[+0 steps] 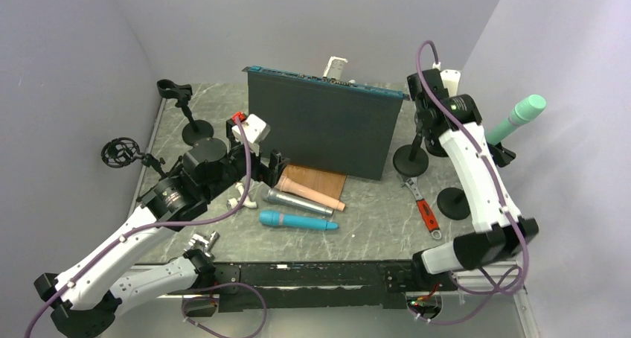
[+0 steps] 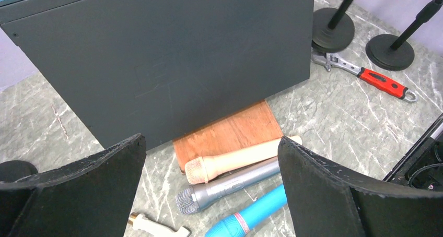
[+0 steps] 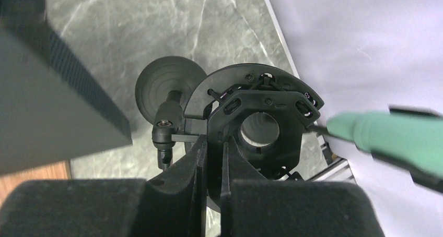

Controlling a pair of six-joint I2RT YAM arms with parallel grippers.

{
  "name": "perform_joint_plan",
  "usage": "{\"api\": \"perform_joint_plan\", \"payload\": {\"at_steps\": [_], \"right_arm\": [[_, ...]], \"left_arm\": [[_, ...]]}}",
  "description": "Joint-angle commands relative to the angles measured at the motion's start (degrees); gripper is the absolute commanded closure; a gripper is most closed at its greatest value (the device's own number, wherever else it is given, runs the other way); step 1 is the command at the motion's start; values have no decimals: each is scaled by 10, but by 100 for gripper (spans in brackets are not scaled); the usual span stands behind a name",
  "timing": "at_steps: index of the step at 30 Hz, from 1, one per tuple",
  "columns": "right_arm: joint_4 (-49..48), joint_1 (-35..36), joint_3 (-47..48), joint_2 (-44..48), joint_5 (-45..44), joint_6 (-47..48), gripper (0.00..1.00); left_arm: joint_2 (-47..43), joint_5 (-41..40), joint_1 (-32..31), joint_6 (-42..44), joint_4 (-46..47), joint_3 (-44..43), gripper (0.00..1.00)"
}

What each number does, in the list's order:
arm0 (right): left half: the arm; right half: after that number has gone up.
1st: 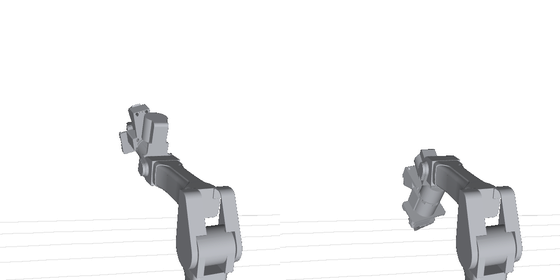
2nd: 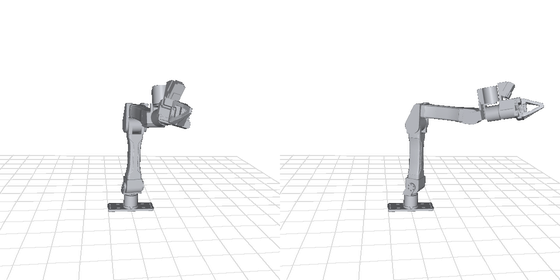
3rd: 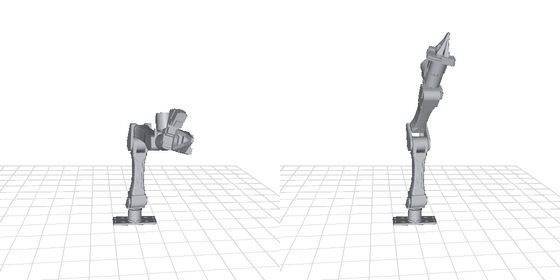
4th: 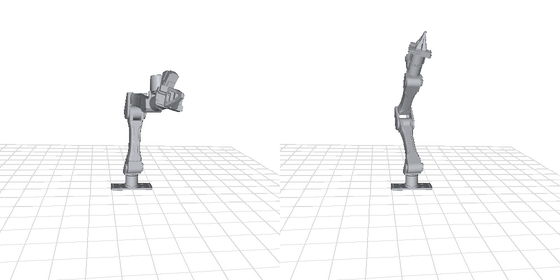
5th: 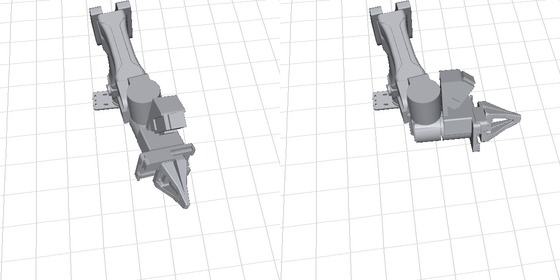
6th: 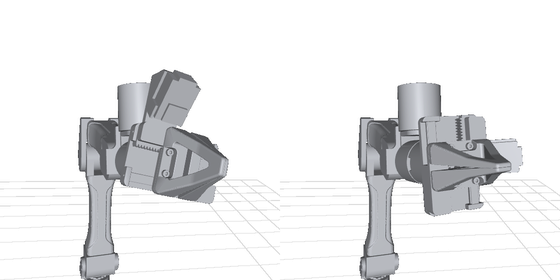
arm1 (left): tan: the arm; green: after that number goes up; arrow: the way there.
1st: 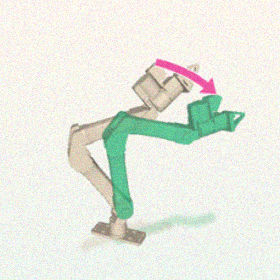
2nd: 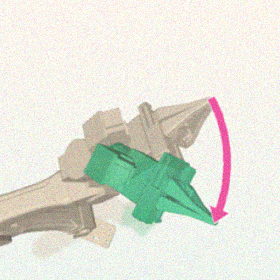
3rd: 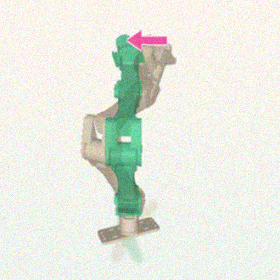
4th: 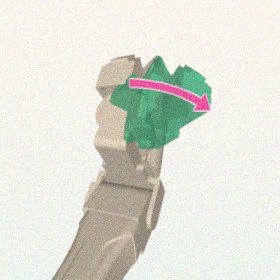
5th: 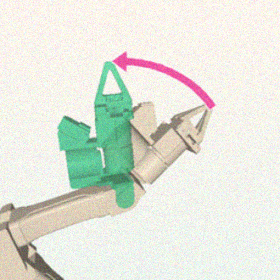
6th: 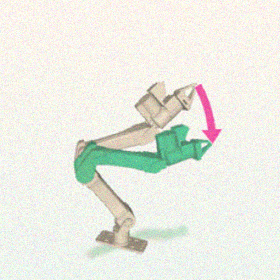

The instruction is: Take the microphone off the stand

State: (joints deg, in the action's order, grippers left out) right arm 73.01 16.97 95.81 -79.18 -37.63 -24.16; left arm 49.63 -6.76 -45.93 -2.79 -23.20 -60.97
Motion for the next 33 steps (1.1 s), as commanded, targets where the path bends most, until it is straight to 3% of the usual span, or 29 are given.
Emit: {"api": "perform_joint_plan", "payload": {"at_steps": [1,7,19,26,30,33], "right_arm": [[-125,-57,49,-53,12,45,100],[-184,-128,131,-165,84,40,100],[-162,-154,379,-388,116,31,100],[-172,-162,364,-402,141,43,68],[-152,-164,389,-404,143,55,37],[-125,-163,418,-389,149,60,27]], "left_arm": [[-10,8,1,-10,26,3,0],[-11,14,2,-13,32,8,1],[-8,9,1,-9,31,8,0],[-8,11,1,-9,31,8,1],[-7,14,1,-10,31,8,1],[-8,16,2,-10,32,8,1]]}}
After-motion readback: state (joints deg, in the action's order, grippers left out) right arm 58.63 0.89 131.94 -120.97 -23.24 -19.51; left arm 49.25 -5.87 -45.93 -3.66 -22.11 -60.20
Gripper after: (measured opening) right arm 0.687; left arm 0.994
